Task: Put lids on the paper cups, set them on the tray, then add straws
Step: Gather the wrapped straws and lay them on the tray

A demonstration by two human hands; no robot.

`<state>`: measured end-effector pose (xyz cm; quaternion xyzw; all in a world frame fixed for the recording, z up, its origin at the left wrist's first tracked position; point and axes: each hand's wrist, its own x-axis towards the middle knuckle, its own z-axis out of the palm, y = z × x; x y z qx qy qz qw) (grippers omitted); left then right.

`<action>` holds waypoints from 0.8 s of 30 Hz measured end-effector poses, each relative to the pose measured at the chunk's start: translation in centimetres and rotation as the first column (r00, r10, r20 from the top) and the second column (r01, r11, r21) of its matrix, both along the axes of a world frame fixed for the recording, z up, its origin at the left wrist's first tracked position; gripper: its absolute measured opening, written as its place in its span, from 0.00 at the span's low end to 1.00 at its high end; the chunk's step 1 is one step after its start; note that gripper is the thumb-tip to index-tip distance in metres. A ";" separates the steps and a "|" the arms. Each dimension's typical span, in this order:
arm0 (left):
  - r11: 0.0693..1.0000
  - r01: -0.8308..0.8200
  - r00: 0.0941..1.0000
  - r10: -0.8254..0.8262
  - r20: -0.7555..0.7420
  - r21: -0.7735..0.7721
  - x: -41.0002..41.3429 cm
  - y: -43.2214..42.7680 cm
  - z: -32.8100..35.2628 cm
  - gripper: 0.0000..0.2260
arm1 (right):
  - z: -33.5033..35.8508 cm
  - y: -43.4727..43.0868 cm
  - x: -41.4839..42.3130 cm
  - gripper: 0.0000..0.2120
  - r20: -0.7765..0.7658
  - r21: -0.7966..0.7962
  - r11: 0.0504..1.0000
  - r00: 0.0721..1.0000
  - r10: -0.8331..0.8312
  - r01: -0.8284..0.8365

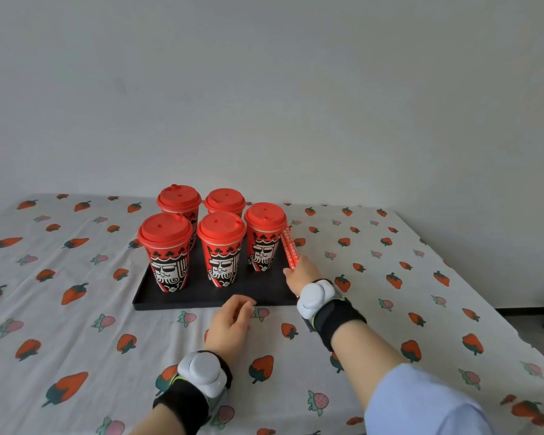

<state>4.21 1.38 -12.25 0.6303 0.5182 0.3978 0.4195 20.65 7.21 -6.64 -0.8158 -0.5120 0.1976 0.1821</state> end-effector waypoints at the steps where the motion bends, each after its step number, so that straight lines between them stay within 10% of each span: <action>1: 1.000 0.010 1.000 -0.010 -0.022 0.012 0.2 0.0 0.1 0.09 | -0.1 0.0 -0.1 0.21 0.015 -0.003 1.000 1.000 -0.002 0.002; 18: 0.999 0.039 0.999 -0.040 0.021 0.029 0.2 0.2 0.0 0.09 | -1.0 -2.3 1.0 0.13 -0.033 0.208 0.973 0.993 0.114 -0.105; 24: 0.998 0.038 0.999 -0.039 0.030 0.047 0.2 0.0 0.0 0.09 | -3.8 -2.0 0.2 0.15 0.304 0.126 0.860 0.844 0.442 -0.495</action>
